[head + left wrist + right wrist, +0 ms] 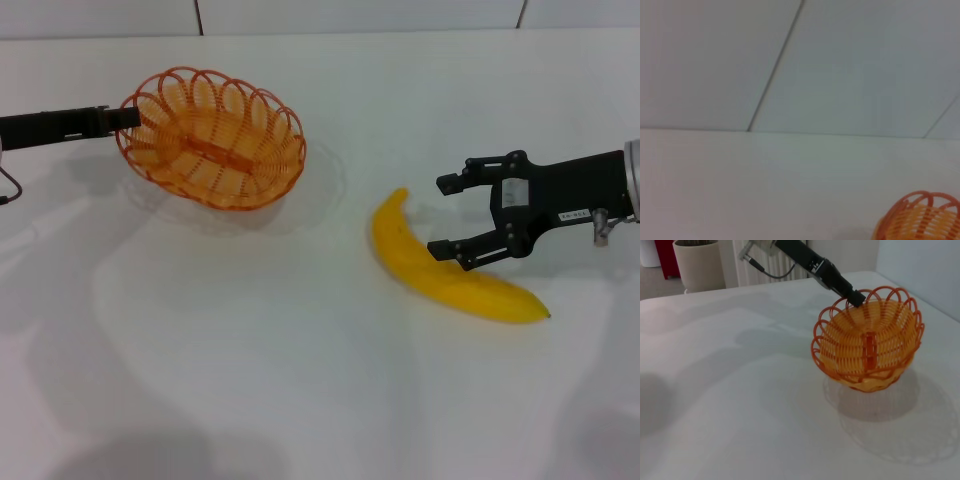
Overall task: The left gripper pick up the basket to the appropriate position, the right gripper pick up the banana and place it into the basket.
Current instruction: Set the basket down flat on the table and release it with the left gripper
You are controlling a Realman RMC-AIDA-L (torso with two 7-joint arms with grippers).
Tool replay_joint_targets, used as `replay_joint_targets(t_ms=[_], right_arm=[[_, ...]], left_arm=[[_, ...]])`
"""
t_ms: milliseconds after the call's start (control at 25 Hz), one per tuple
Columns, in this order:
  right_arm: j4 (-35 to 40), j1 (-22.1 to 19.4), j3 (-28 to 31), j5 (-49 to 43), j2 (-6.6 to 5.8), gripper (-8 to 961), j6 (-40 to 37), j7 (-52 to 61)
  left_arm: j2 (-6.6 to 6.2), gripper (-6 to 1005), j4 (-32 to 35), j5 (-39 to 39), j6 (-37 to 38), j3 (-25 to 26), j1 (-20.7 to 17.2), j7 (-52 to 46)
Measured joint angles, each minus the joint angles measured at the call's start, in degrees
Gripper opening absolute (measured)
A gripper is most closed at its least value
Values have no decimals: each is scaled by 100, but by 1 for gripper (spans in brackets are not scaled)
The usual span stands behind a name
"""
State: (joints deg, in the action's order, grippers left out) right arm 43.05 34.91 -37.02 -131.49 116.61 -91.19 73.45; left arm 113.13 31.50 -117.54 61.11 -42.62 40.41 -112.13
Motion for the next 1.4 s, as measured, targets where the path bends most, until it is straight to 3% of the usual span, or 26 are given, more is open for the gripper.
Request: replay_joint_targets(t_ms=[560, 1400], right_arm=[[1, 42, 2, 1, 1, 900, -20, 33], [10, 60, -95, -9, -6, 899, -21, 118]], left_arm=[[45, 66, -746, 171, -607, -21, 172, 52], [287, 68, -835, 210, -1005, -1, 126, -17]])
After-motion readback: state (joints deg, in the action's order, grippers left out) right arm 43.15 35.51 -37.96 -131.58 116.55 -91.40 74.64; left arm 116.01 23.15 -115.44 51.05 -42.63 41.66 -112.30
